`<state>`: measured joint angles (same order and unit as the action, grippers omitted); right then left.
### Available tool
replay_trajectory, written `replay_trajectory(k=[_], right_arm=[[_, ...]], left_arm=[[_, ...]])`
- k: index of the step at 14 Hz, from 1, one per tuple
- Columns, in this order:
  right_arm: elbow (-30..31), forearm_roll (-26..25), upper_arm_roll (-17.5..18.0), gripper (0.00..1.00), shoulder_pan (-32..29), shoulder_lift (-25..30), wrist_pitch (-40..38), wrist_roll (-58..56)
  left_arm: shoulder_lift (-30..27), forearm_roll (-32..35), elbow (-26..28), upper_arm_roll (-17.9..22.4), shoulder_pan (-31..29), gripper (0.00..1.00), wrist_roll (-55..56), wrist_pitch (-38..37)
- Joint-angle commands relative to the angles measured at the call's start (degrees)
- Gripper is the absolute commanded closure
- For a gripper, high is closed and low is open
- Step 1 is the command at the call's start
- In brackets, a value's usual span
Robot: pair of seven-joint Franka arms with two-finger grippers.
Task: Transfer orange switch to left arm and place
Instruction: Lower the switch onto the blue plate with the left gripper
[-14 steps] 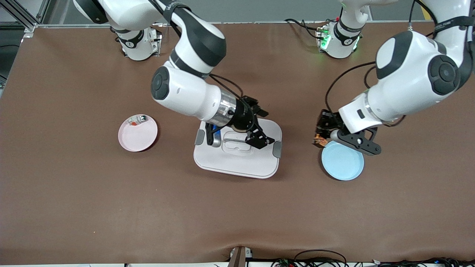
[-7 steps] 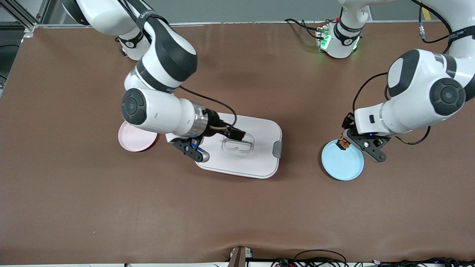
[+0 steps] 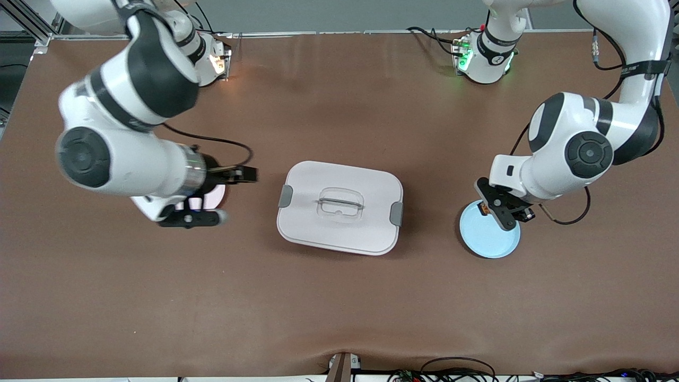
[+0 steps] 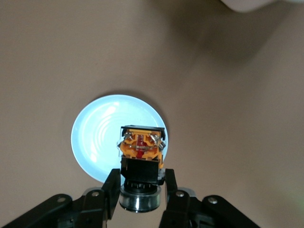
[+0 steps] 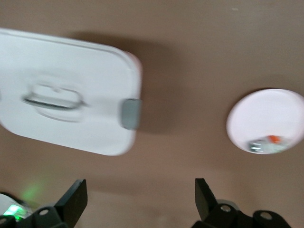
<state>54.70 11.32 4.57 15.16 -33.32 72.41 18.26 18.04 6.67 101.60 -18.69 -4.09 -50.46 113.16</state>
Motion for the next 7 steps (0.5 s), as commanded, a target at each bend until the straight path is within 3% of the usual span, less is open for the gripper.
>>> replay_trajectory(k=[1, 4, 7], right_arm=[[0.8, -6.4, 0.9, 0.00, -3.1, 2.4, -6.0, -8.5], [0.8, -9.9, 0.9, 0.00, -6.7, 3.4, -11.8, -8.9], [0.8, -10.1, 0.8, 0.00, -9.3, 3.5, -16.8, -8.4]], left_arm=[[0.0, 1.1, 4.3, -0.3, -3.0, 1.00, -11.2, 5.7], [-0.1, 1.1, 9.1, -0.3, -5.9, 1.00, -18.2, 11.5], [0.6, 1.1, 12.3, -0.2, -6.8, 1.00, -19.6, 17.0]])
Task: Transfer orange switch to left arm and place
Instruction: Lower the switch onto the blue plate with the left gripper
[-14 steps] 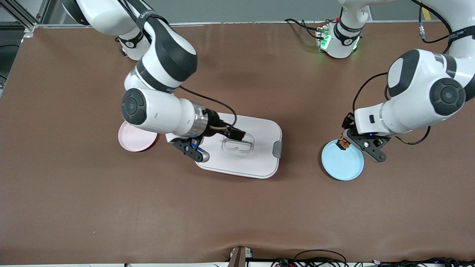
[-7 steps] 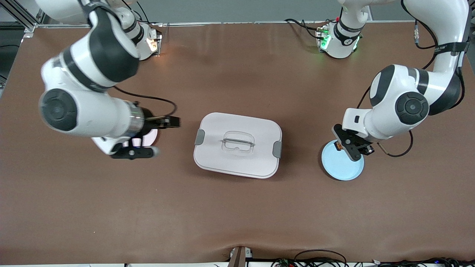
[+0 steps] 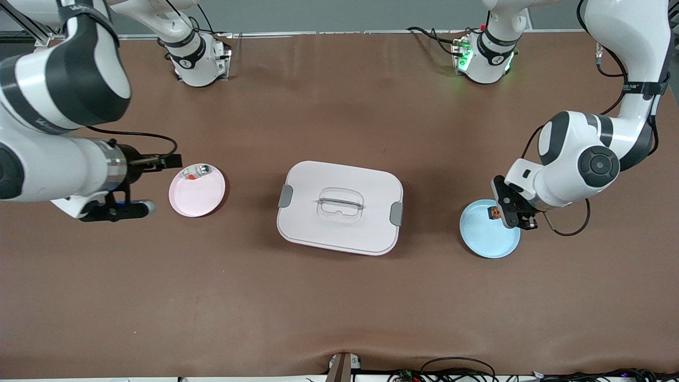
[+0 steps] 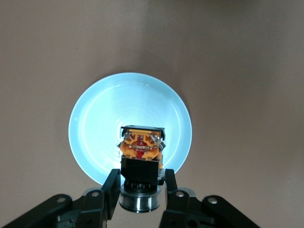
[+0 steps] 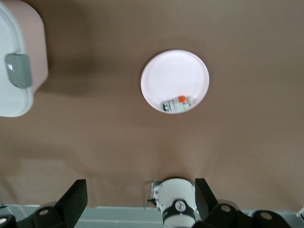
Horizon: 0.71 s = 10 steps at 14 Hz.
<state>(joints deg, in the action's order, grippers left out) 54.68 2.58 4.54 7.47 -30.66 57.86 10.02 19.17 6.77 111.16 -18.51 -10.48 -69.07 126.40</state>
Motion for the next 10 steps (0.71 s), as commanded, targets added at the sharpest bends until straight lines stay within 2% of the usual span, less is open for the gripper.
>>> replay_trajectory(k=[1, 3, 6, 10], right_arm=[[0.9, -1.3, 0.9, 0.00, -2.4, 1.0, -3.6, -0.4], [0.9, -1.5, 0.9, 0.00, -3.1, 1.0, -5.0, 0.1], [0.9, -4.0, -0.8, 0.00, -3.2, 2.0, -4.6, -0.3], [0.7, -4.1, -1.6, 0.00, -5.6, 1.9, -3.8, 0.0]], left_arm=[[0.0, 1.4, 3.3, -0.4, -0.4, 1.00, -1.2, 5.7], [2.1, 5.6, 3.2, -0.4, -0.6, 1.00, -1.3, 8.1], [5.3, 8.3, 3.2, -0.5, -1.8, 1.00, -1.4, 10.4], [7.3, 11.5, 3.4, -0.5, -1.9, 1.00, -1.4, 13.0]])
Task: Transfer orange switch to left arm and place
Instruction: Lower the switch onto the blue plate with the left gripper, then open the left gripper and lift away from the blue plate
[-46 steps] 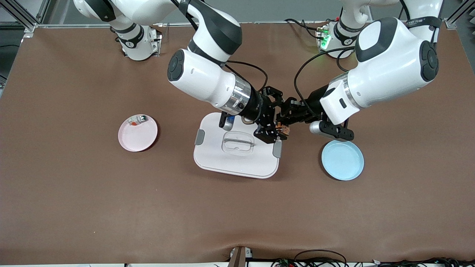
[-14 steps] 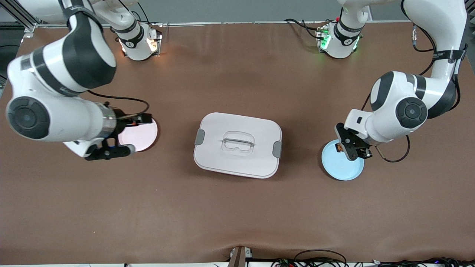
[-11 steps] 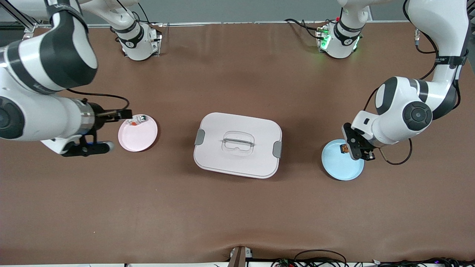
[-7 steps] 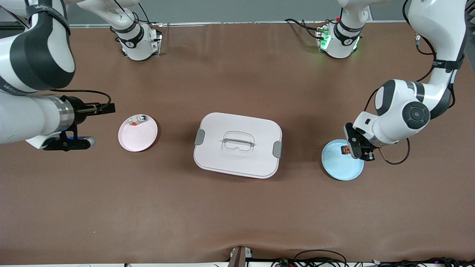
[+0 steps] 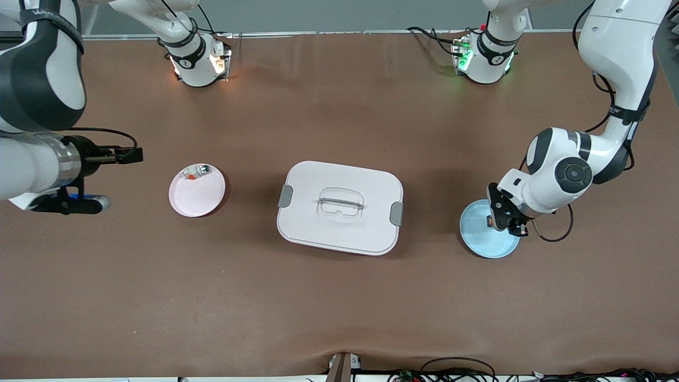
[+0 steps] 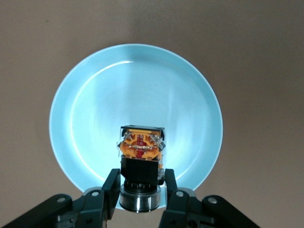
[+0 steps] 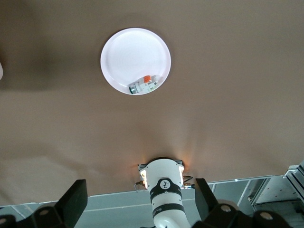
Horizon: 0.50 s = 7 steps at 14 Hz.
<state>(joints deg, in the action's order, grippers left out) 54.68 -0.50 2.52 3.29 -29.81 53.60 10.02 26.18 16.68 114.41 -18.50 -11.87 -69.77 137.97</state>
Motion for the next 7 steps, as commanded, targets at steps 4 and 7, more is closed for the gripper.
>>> replay_trajectory(k=[4, 7], right_arm=[[-0.5, -0.7, 0.5, 0.00, -1.8, 1.2, 0.6, -0.4], [-2.0, -0.6, 0.6, 0.00, -2.7, 1.3, 1.2, -0.5]], left_arm=[[1.9, 2.3, 1.3, -0.5, -0.6, 1.00, -0.7, 6.7], [2.8, 2.3, 3.4, -0.5, -0.6, 1.00, -0.7, 11.6]])
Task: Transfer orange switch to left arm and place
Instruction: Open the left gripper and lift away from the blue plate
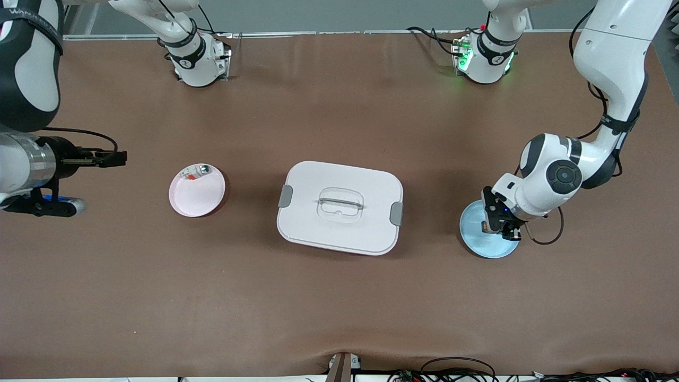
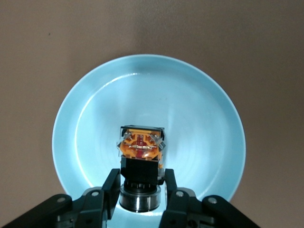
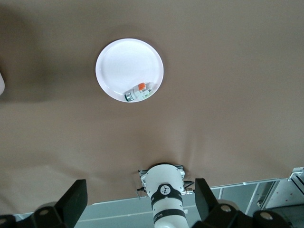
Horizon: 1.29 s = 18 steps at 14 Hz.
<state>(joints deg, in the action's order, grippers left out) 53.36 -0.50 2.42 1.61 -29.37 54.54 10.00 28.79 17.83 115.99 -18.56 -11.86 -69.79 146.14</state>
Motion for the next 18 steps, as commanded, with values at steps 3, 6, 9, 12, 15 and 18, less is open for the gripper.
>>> replay_trajectory(k=[3, 6, 9, 12, 15, 18], right_arm=[[-0.8, -0.4, 0.7, 0.00, -1.0, 2.6, 0.6, -0.5], [-0.7, -0.3, 0.9, 0.00, -0.9, 3.1, 1.7, -0.4], [-0.7, -0.1, 1.2, 0.00, -1.0, 3.1, 3.7, -0.5], [-0.7, -0.1, 0.9, 0.00, -1.0, 3.3, 3.6, 0.2], [-0.5, 0.0, 0.8, 0.00, -0.9, 4.3, 3.1, 0.3], [0.0, 0.6, 0.8, 0.00, -1.0, 5.6, 4.1, 0.3]], left_arm=[[0.4, 1.2, 2.8, -0.5, -1.4, 1.00, -0.7, 4.7], [-0.4, 1.2, 3.1, -0.5, -1.8, 0.35, -0.7, 4.7], [-1.4, 1.2, 3.0, -1.4, -4.7, 0.00, -0.7, 4.5], [-5.0, -1.7, 2.0, -1.8, -4.7, 0.00, 0.2, 0.6], [-8.1, -13.7, -3.1, -1.7, -4.7, 0.00, 2.9, -10.0], [-10.4, -15.1, -9.6, -1.7, -4.6, 0.00, 18.0, -21.0]])
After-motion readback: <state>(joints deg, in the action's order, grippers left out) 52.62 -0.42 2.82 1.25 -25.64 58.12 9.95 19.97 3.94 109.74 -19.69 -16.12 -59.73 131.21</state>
